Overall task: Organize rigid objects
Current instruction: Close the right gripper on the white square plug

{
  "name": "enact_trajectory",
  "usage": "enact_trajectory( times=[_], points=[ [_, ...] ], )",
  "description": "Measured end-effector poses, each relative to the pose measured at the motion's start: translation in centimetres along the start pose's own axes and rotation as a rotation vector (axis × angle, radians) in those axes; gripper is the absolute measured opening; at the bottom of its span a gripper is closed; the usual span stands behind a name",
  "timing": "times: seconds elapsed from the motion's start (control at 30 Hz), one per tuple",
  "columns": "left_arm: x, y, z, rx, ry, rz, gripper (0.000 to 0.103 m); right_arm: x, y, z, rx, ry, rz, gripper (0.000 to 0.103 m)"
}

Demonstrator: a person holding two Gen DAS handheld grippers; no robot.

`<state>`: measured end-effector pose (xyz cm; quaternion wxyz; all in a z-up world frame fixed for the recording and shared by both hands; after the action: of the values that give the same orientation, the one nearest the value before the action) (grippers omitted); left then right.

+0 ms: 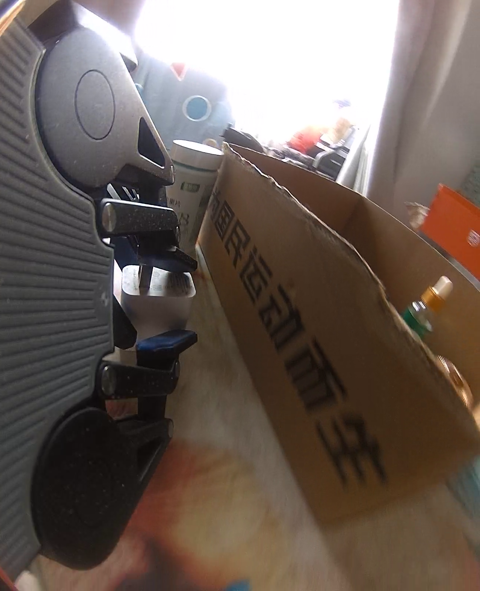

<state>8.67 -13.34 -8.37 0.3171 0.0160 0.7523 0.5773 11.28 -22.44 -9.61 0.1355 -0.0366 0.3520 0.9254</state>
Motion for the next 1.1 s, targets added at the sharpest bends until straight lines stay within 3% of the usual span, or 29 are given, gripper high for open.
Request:
enact_trajectory(
  times=[0.17, 0.63, 0.77, 0.83, 1.1],
  points=[
    [-0.2, -0.6, -1.5, -0.011, -0.059, 0.012, 0.041, 0.5, 0.6, -1.0, -0.014, -0.043, -0.037, 0.036],
    [-1.4, -2.1, -1.4, -0.057, -0.065, 0.046, 0.041, 0.9, 0.9, -2.5, -0.053, -0.061, -0.044, 0.041],
    [-1.6, -2.5, -1.2, -0.057, -0.051, 0.048, 0.037, 0.8, 0.8, -2.6, -0.056, -0.061, -0.048, 0.042],
    [-1.6, -2.4, -1.2, -0.061, -0.053, 0.046, 0.028, 0.8, 0.9, -2.5, -0.048, -0.052, -0.052, 0.042],
    [-1.2, -2.0, -1.4, -0.035, -0.039, 0.048, 0.028, 1.2, 1.0, -2.0, -0.044, -0.039, -0.055, 0.039]
  ],
)
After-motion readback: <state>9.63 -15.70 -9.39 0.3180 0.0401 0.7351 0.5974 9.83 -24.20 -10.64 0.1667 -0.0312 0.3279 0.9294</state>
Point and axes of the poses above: each gripper's, at about its wrist camera, not at the fingertips, and y roughly against the way its jaws point, z to its left, x to its underside, the point moved 7 cm from there along -y, roughly the way its jaws point, and after that the axes turned 15 degrees about z, right-handed, at the moved point
